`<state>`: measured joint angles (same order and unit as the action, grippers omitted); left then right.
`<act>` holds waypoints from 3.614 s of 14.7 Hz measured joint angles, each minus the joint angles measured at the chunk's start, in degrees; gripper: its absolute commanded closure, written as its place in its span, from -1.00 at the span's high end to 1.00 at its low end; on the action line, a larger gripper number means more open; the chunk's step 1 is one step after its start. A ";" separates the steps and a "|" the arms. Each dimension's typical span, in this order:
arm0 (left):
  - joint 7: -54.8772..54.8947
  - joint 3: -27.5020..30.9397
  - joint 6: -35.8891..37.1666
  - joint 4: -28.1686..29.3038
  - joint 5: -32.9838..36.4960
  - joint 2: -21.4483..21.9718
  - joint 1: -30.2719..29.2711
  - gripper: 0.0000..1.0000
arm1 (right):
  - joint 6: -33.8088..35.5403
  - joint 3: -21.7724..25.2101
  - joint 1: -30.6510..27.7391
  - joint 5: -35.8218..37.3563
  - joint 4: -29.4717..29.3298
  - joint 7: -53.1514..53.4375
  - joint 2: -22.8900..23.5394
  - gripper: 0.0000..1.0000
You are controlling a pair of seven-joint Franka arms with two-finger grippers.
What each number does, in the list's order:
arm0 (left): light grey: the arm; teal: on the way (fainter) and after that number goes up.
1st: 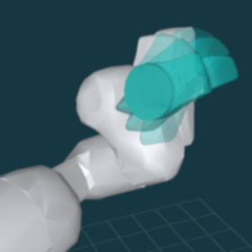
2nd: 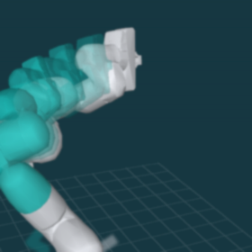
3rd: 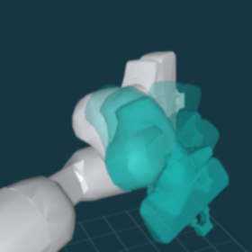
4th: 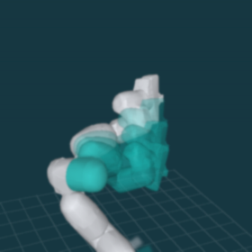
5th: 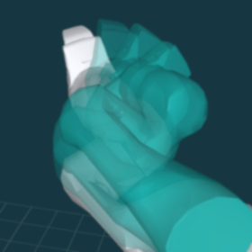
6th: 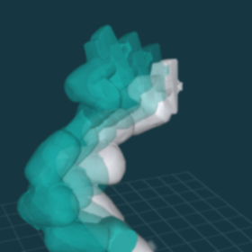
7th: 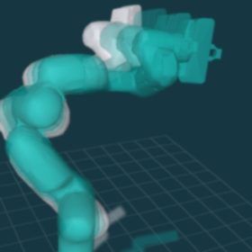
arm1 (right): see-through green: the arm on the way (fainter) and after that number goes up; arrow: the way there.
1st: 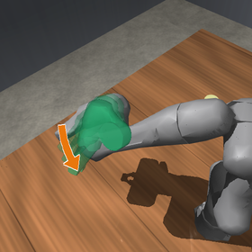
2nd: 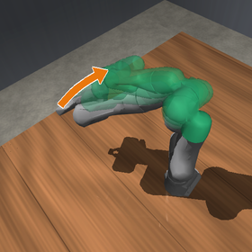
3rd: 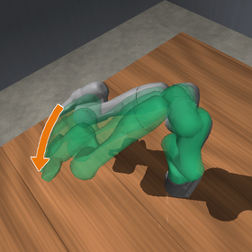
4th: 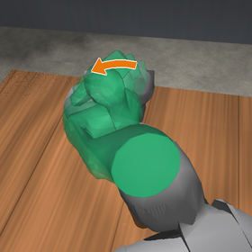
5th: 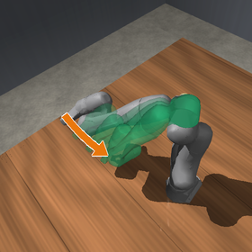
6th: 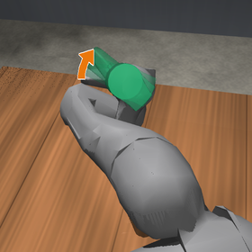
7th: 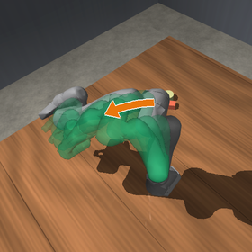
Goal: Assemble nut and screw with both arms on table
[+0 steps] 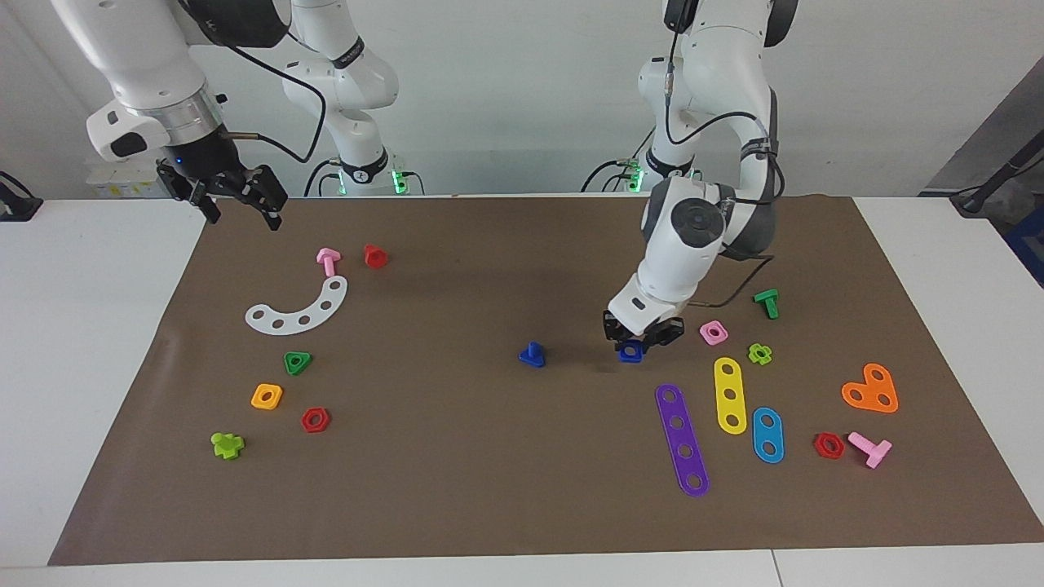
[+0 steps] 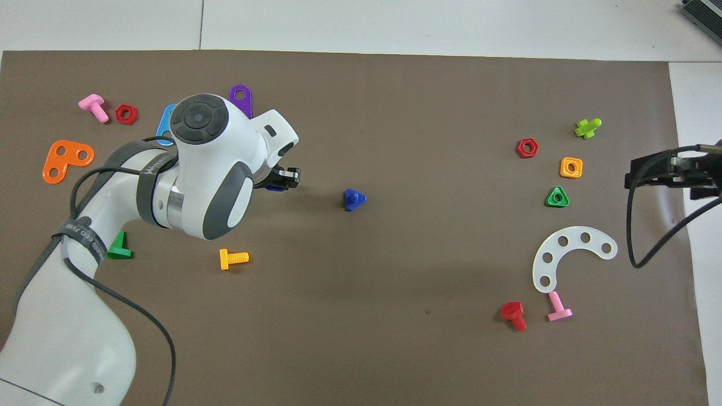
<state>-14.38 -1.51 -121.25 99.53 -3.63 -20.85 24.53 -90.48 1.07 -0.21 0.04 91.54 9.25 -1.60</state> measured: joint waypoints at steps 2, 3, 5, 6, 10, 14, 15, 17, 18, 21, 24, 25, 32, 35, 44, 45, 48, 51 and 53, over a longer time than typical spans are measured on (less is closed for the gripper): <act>-3.96 0.00 0.05 -1.12 0.00 -0.41 3.52 -0.50 | 0.00 0.00 0.00 0.00 0.00 0.00 0.00 1.00; -5.53 0.02 0.14 -1.97 -0.01 -0.79 5.03 -0.50 | 0.00 0.00 0.00 0.00 0.00 0.00 0.00 1.00; -7.83 0.02 1.18 -4.94 -0.01 -2.29 7.07 -0.50 | 0.00 0.00 0.00 0.00 0.00 0.00 0.00 1.00; -8.66 0.04 1.89 -6.66 -0.01 -3.38 7.82 -0.50 | 0.00 0.00 0.00 0.00 0.00 0.00 0.00 1.00; -10.40 0.05 2.17 -9.87 -0.02 -6.65 9.57 -0.50 | 0.00 0.03 -0.15 0.00 0.00 0.00 0.00 1.00; -11.42 0.01 2.12 -10.42 -0.22 -7.64 10.45 -0.50 | 0.00 0.09 -0.15 0.00 0.00 0.00 0.00 1.00; -11.56 -0.02 2.12 -10.66 -0.29 -7.74 10.58 -0.50 | 0.00 0.15 -0.13 0.00 0.00 0.00 0.00 1.00; -11.81 -0.02 2.12 -10.82 -0.44 -7.80 11.06 -0.50 | 0.00 0.66 0.19 0.00 0.00 0.00 0.00 1.00; -11.91 -0.04 2.05 -10.83 -0.45 -7.80 11.29 -0.50 | 0.00 1.26 0.82 0.05 0.00 0.00 0.00 1.00; -12.08 -0.04 1.43 -10.83 -0.46 -7.84 11.67 -0.50 | 0.00 3.27 1.88 0.18 0.00 -0.09 0.00 1.00; -12.16 -0.02 0.67 -10.83 -0.47 -7.94 11.74 -0.50 | -0.02 4.00 1.88 0.18 0.02 -0.38 0.00 1.00; -12.18 -0.01 0.45 -10.82 -0.48 -8.00 11.75 -0.50 | -0.02 3.99 1.89 0.18 0.02 -0.38 -0.01 1.00; -12.21 0.13 -0.46 -10.72 -0.47 -9.39 11.75 -0.50 | -0.02 3.66 2.90 0.15 0.02 -0.38 -0.04 1.00; -12.21 0.16 -0.45 -10.51 -0.47 -9.49 11.75 -0.50 | -0.02 3.68 2.88 0.15 0.02 -0.38 -0.04 1.00; -12.22 0.21 -2.40 -9.03 -0.47 -9.79 11.75 0.92 | -0.02 3.68 2.88 0.15 0.02 -0.38 -0.04 1.00; -12.24 0.20 -2.54 -9.03 -0.47 -9.79 11.75 0.99 | -0.02 3.68 2.88 0.15 0.02 -0.38 -0.05 1.00; -12.33 0.18 -2.57 -9.11 -0.47 -9.79 11.76 1.00 | -0.02 3.68 2.88 0.15 0.02 -0.38 -0.06 1.00; -12.84 0.52 0.25 -10.92 -0.48 -9.75 11.72 1.00 | -0.02 3.68 2.88 0.15 0.02 -0.38 -0.06 1.00; -13.00 1.65 6.12 -13.91 -0.48 -9.44 11.19 1.00 | -0.02 3.68 2.88 0.15 0.02 -0.38 -0.06 1.00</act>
<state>-27.38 0.14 -115.13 85.63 -4.11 -30.29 35.72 -90.50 4.75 2.68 0.19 91.56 8.87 -1.66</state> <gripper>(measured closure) 0.000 0.000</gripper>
